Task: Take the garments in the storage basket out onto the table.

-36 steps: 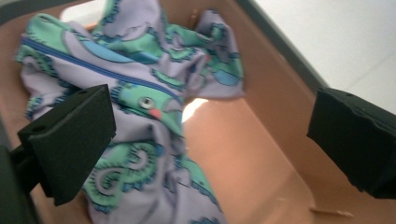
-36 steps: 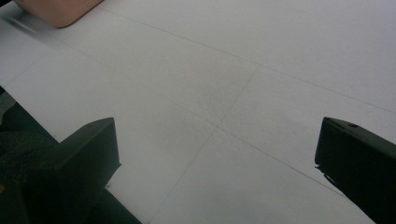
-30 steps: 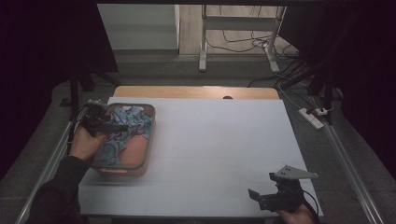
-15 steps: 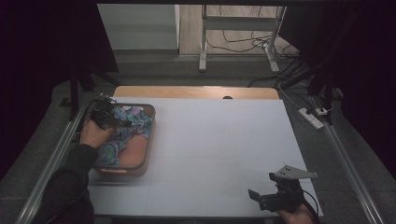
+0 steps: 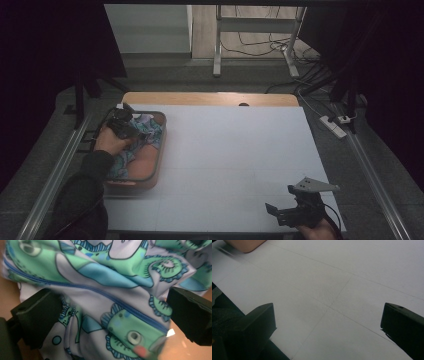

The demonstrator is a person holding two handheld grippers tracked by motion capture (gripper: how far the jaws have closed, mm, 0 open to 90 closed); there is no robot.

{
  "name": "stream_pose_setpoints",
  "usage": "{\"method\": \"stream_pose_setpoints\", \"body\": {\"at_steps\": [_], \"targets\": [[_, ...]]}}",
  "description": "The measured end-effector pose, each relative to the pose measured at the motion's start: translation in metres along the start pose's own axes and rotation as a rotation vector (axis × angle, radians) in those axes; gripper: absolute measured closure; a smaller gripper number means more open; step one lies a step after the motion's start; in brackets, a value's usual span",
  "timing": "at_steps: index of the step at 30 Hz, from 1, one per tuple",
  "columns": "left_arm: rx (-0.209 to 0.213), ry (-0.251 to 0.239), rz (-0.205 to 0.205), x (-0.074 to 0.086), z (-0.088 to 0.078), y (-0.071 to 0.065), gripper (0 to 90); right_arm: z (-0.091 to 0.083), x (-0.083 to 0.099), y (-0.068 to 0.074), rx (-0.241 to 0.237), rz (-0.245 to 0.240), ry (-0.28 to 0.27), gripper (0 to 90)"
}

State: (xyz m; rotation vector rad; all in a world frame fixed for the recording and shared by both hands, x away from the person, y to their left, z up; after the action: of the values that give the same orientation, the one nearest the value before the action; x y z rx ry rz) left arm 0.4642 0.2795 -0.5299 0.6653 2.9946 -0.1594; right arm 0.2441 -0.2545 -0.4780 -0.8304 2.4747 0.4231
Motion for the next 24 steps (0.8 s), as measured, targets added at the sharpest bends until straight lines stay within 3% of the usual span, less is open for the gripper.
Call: {"method": "stream_pose_setpoints", "body": {"at_steps": [3, 4, 5, 8, 11, 12, 14, 17, 24], "targets": [[0.033, 0.069, 0.039, 0.002, 0.012, -0.006, 8.3, 0.000, 0.000, 0.000, 0.000, 0.000, -0.001, 0.0], [-0.019, 0.074, 0.044, 0.002, 0.014, -0.008, 9.1, 0.000, 0.000, 0.001, -0.001, -0.002, -0.002, 0.0], [-0.062, 0.082, 0.044, 0.002, 0.013, -0.009, 16.3, 0.000, 0.000, 0.001, 0.000, -0.006, -0.002, 0.0], [-0.068, 0.091, 0.018, 0.005, 0.008, -0.008, 36.0, 0.000, 0.000, 0.001, 0.001, -0.008, -0.001, 0.0], [-0.035, 0.129, -0.025, 0.009, 0.003, -0.006, 64.7, 0.000, 0.000, 0.001, 0.001, -0.013, 0.001, 0.0], [-0.014, 0.139, -0.039, 0.010, 0.002, -0.006, 68.7, 0.001, 0.000, 0.001, 0.001, -0.013, 0.001, 0.0], [0.023, 0.159, -0.044, 0.012, -0.001, -0.006, 72.7, 0.001, 0.000, 0.001, 0.002, -0.012, 0.003, 0.0], [0.033, 0.156, -0.034, 0.013, -0.005, -0.006, 74.2, 0.001, 0.000, 0.001, 0.003, -0.013, 0.003, 0.0], [0.111, 0.050, -0.053, 0.016, -0.027, -0.003, 75.1, 0.001, 0.000, 0.001, 0.002, -0.010, 0.004, 0.0]]}}
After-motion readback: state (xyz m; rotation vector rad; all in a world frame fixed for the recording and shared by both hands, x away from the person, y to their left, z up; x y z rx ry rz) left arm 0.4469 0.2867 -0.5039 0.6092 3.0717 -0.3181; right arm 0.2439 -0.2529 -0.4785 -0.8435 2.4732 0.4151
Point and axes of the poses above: each handheld gripper's, and its own axes: z roughly forward along the jaws, x roughly out of its underside, y roughly to its left, the point moved 4 cm from there along z, roughly forward along the jaws, and after that the axes turned 15 degrees about y, right-handed, at the moved point
